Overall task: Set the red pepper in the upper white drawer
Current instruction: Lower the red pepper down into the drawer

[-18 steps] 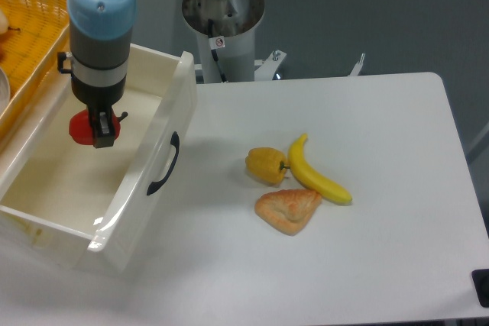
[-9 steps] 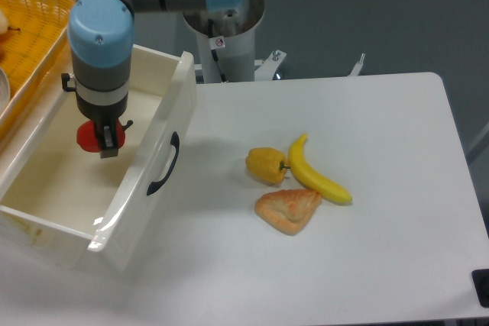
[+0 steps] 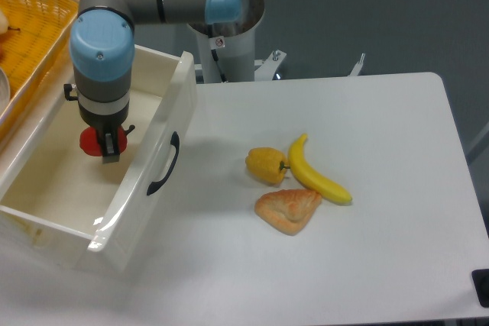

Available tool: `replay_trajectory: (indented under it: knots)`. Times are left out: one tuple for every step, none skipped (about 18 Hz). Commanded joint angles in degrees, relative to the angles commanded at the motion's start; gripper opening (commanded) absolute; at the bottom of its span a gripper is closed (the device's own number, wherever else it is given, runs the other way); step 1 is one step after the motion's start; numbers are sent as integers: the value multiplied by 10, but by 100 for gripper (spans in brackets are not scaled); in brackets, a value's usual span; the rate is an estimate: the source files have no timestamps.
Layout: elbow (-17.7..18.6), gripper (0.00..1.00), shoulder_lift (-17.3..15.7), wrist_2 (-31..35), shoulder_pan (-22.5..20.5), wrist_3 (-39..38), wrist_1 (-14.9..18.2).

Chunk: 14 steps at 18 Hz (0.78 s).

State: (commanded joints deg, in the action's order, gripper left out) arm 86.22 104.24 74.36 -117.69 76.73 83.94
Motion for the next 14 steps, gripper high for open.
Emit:
replay_trajectory:
  knots:
    - [0,4,2,0,0,1,0]
    - [0,4,2,0,1,1,0]
    - [0,6,2,1,3,0,0]
    - [0,9,3,4,4,1,0]
    - [0,12,4,10,4,1,0]
    - [0,16,6,12,8,1,0]
    - [0,19,7,13,11,1,-1]
    - [0,20,7,16,11,0,-1]
    - [0,21,7,18,11,0,-1]
    - [0,22,7,18,11,0,-1]
    - [0,22,7,18,12,0,-2]
    - [0,23,7,18,12,0,-2]
    - [0,24,7,18,11,0,-2]
    - [0,25,7,18,12,1,-2]
